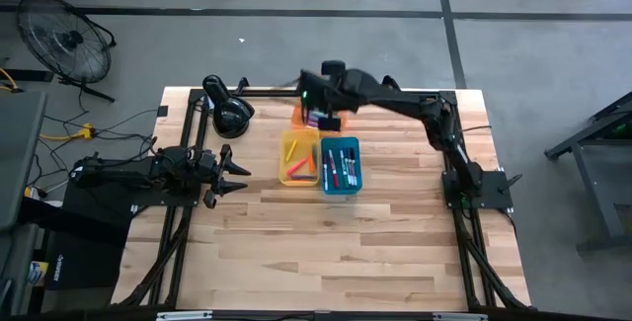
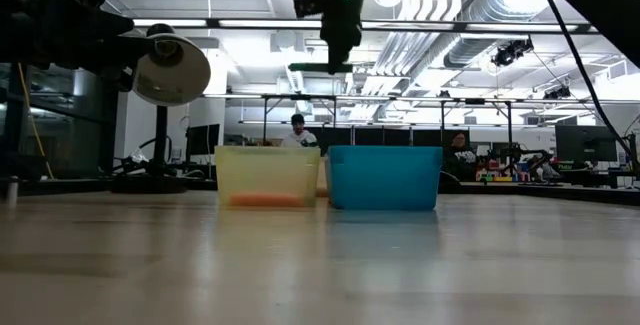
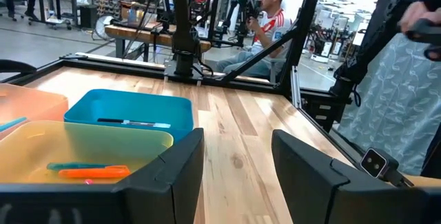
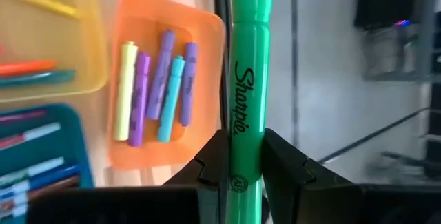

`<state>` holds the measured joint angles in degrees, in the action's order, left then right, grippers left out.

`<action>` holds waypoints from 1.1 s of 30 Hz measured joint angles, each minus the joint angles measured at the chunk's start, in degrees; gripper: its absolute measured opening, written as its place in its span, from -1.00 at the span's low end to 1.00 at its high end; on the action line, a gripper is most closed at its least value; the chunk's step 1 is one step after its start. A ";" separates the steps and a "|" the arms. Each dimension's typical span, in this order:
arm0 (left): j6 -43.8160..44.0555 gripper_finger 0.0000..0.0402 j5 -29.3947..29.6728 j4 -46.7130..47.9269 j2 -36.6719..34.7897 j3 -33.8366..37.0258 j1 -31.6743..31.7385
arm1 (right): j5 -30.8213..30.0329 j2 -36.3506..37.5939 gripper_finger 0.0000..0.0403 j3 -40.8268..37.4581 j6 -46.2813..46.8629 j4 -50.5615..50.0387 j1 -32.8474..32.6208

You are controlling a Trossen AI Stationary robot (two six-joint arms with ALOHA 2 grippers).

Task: Pick & Place Markers
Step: Put the green highlighter pen into the orange bin

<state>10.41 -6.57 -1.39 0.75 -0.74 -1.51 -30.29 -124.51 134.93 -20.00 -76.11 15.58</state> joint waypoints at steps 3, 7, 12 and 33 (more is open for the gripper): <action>0.00 -0.16 0.02 0.00 0.00 -0.01 0.00 | 5.51 0.00 -0.73 -0.13 -0.53 2.04 3.92; -0.01 -0.16 0.04 0.00 0.00 0.01 -0.01 | 15.45 0.11 -0.73 -3.34 -1.52 5.48 8.58; 0.00 -0.16 0.07 0.00 0.00 -0.01 0.01 | 23.92 -0.01 -0.73 -13.21 -1.56 12.13 12.63; 0.00 -0.16 0.30 0.00 0.00 -0.01 -0.01 | 31.73 -0.04 -0.73 -32.72 -1.03 30.50 15.53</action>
<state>10.40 -6.27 -1.39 0.75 -0.75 -1.52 1.44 -124.55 102.21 -21.03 -45.61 31.11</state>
